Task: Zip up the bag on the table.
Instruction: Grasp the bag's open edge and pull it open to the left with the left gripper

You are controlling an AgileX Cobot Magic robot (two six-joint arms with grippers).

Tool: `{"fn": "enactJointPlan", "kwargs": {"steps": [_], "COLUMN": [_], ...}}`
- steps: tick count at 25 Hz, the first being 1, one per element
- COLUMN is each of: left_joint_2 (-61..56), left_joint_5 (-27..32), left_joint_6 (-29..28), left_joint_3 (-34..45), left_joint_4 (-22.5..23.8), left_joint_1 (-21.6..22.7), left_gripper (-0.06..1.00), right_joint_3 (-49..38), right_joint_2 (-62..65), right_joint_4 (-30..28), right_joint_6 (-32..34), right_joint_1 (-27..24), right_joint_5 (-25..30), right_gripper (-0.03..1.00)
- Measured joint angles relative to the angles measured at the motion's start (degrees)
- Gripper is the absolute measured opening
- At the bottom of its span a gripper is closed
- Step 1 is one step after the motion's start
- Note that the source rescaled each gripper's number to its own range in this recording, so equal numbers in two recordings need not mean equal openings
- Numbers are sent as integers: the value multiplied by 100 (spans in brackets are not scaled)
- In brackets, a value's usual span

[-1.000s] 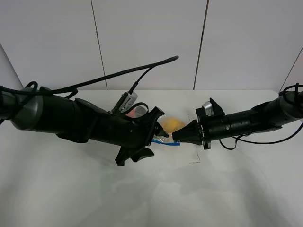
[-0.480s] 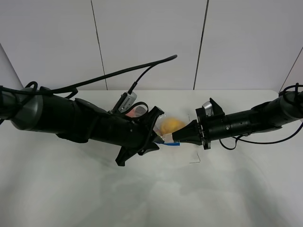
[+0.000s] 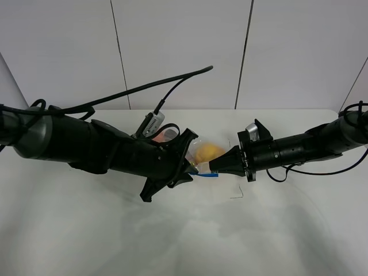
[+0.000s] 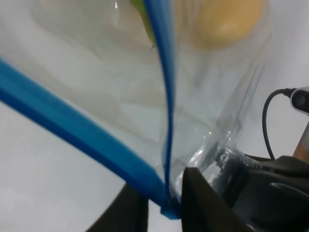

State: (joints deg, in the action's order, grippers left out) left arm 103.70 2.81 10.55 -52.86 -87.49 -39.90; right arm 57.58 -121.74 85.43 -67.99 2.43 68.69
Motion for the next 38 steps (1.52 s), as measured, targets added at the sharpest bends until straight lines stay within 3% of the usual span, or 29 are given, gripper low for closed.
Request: {"fn": "enactJointPlan", "kwargs": {"steps": [3,6,19,29,38], "left_joint_2": [0,0,-216,-608,-608], "left_joint_5": [-24,-24,-157,542,1159], "left_joint_6": [-15,-48,-40,-25,-25], "left_joint_3": [0,-7,0,5,5], "left_joint_4": [-5,-24,35,813,1517], "left_joint_1": [0,0,116,1477,3082], "left_gripper": [19,0,0,0,0], "right_joint_3": [0,0,0,0,0], "right_joint_2": [0,0,0,0,0], "right_joint_4": [0,-6,95,286,253], "right_joint_6": [0,0,0,0,0], "right_joint_1": [0,0,0,4,4], "right_joint_5": [0,0,19,81,8], "right_gripper": [0,0,0,0,0]}}
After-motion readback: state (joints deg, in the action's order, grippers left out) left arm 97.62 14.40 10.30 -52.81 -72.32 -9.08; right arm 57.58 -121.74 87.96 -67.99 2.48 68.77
